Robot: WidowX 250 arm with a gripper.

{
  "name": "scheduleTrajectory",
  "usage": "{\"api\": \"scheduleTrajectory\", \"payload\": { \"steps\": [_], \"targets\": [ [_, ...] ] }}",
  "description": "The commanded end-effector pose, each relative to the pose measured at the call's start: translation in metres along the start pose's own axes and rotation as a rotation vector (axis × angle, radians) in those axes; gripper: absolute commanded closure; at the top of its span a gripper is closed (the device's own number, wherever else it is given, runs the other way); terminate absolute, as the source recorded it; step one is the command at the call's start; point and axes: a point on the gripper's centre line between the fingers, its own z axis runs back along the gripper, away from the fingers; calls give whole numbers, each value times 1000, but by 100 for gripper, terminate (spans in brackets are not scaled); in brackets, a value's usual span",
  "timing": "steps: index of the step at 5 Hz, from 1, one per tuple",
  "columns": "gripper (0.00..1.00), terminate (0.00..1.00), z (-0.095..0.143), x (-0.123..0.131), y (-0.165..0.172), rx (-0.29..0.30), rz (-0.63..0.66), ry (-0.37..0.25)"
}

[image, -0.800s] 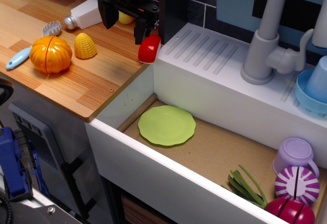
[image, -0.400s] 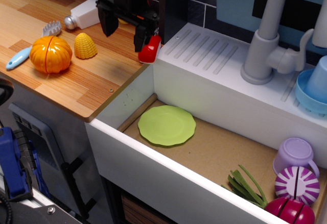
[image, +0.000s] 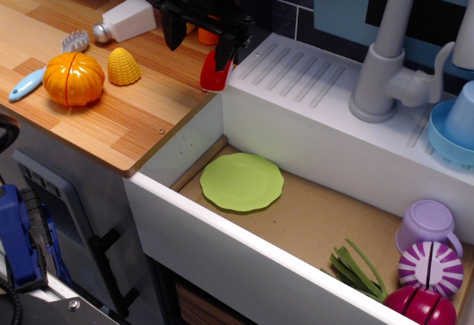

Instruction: Put sushi on plate

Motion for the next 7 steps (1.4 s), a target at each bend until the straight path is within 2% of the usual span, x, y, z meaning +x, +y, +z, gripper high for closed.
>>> {"api": "scheduleTrajectory", "payload": {
  "steps": [1,2,3,4,5,7],
  "targets": [
    [0,0,5,22,5,4,-4,-84],
    [0,0,-6,28,9,-28,-14,-108],
    [0,0,-10,43,4,-60,-8,-128],
    [0,0,-22,46,-4,-85,4,-149],
    [0,0,-34,47,-4,-100,23,-142],
    [0,0,-23,29,-26,-96,82,-114]
  ]
}}
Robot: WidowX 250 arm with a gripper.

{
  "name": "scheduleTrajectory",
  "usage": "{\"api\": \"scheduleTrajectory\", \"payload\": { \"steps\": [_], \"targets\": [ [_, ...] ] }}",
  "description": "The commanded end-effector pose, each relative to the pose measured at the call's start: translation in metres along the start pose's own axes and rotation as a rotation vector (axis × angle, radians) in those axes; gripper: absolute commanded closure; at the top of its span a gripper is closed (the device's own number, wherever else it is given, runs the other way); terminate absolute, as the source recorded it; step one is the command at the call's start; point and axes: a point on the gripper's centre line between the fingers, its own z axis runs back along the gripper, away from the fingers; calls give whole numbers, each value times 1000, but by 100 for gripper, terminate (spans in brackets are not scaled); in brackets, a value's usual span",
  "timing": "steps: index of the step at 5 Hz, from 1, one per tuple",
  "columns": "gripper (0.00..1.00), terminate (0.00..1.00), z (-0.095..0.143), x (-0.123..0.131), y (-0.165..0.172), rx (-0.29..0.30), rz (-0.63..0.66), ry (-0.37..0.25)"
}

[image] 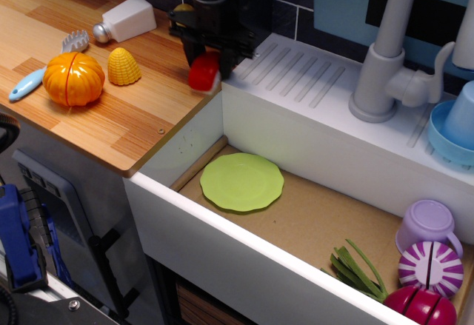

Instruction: Put sushi on plate

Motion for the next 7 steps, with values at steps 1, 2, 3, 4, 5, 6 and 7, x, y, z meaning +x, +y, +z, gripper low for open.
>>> {"api": "scheduleTrajectory", "payload": {
  "steps": [1,2,3,4,5,6,7],
  "targets": [
    [0,0,38,-6,-31,32,54,-34],
    [0,0,42,-19,-54,40,87,-18],
    [100,0,28,-35,-67,3,128,-38],
    [100,0,13,-57,-73,-13,161,-76],
    [100,0,5,-64,-59,-16,130,-76],
    [100,0,-4,-67,-51,-54,114,-90],
    [0,0,-10,-62,-49,-62,76,-107]
  ]
}}
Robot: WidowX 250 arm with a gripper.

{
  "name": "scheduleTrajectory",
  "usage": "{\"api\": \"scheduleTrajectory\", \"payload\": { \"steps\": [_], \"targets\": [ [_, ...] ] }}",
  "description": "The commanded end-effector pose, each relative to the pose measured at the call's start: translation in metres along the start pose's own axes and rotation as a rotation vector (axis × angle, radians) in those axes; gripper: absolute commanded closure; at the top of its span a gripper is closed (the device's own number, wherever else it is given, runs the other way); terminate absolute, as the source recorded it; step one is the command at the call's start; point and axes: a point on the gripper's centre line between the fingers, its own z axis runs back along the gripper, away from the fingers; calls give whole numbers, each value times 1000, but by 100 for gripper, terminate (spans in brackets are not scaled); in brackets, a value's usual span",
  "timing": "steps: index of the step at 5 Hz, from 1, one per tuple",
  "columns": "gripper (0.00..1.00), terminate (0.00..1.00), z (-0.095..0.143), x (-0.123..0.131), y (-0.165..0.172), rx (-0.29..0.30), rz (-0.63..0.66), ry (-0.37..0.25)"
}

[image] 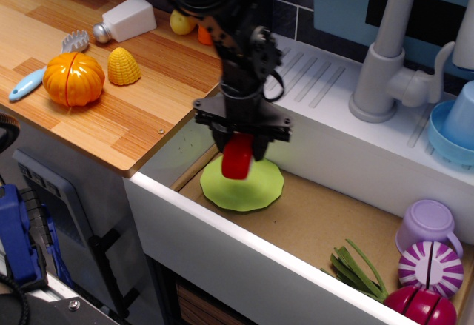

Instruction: Put sushi on plate

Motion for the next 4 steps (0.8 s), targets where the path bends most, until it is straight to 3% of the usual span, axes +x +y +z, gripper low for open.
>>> {"api": "scheduleTrajectory", "payload": {
  "steps": [1,3,4],
  "targets": [
    [0,0,5,13,3,-55,-79,-83],
    [0,0,5,13,3,-55,-79,-83],
    [0,100,5,13,3,-55,-79,-83]
  ]
}}
